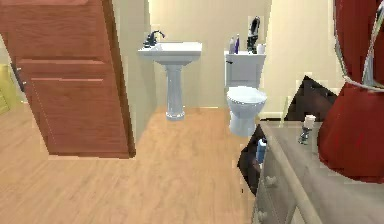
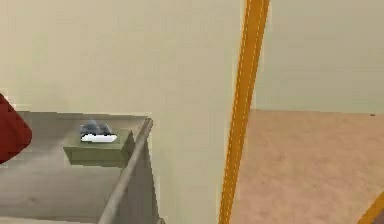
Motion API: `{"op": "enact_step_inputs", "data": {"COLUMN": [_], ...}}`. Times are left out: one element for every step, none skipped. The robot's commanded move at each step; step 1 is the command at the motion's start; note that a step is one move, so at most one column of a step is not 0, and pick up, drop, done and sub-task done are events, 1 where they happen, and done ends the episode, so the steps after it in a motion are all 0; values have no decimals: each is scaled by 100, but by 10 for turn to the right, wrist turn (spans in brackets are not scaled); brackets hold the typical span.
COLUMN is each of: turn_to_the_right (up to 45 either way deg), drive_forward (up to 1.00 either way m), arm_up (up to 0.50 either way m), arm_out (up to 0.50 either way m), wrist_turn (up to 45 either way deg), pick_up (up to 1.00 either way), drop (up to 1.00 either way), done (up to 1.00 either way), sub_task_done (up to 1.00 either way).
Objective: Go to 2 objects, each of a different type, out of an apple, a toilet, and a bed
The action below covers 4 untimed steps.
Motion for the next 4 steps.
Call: {"op": "enact_step_inputs", "data": {"turn_to_the_right": [0,360,0,-450], "drive_forward": [50,0,0,0], "arm_up": [0,0,0,0], "arm_out": [0,0,0,0], "wrist_turn": [0,0,0,0], "pick_up": [0,0,0,0], "drop": [0,0,0,0], "done": [0,0,0,0], "sub_task_done": [0,0,100,0]}}
